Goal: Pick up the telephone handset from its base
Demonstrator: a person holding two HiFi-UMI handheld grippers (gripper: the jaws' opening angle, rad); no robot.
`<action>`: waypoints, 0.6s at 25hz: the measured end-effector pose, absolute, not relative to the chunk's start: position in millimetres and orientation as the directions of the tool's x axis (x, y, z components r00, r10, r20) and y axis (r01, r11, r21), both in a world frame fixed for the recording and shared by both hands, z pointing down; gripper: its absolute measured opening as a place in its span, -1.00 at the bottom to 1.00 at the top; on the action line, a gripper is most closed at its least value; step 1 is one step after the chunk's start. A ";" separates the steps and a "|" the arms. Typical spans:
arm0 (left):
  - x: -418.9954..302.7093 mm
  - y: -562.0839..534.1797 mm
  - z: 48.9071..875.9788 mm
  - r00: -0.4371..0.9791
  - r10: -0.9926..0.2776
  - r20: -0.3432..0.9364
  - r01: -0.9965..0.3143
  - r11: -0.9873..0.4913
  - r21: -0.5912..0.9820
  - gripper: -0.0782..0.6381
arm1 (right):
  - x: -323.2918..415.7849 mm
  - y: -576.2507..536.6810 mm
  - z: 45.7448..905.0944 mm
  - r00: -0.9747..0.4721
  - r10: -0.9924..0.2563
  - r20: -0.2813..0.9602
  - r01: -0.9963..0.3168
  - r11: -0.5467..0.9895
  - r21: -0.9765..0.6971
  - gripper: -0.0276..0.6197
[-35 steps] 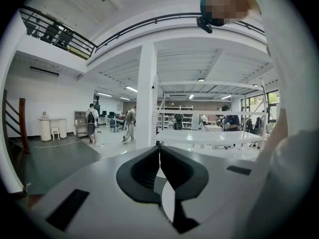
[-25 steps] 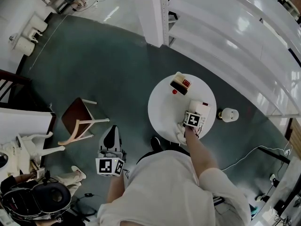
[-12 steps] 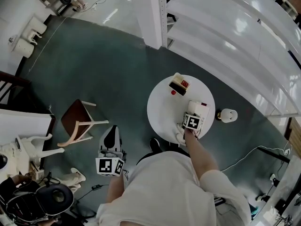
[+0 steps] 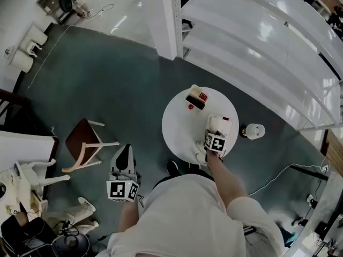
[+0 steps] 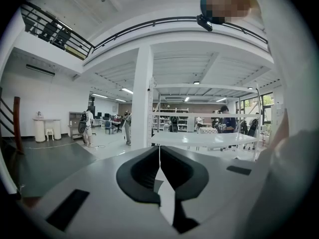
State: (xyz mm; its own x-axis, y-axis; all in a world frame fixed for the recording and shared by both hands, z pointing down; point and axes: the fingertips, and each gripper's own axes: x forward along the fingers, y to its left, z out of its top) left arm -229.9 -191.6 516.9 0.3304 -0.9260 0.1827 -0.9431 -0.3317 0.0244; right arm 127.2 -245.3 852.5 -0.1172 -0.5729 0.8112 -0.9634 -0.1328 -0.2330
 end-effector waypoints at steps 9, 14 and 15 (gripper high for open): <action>-219.5 -185.4 517.2 0.363 -0.916 0.170 -0.931 -0.362 0.036 -0.72 | 132.5 -232.1 823.9 -0.158 -0.656 0.738 -0.939 -0.131 -0.317 -0.20; -212.0 -184.1 519.2 0.376 -0.911 0.167 -0.926 -0.375 0.040 -0.72 | 134.6 -230.2 797.5 -0.192 -0.723 0.664 -0.910 -0.122 -0.397 -0.20; -210.4 -183.6 519.3 0.381 -0.910 0.162 -0.924 -0.379 0.040 -0.72 | 134.6 -229.9 790.5 -0.201 -0.738 0.644 -0.902 -0.117 -0.416 -0.20</action>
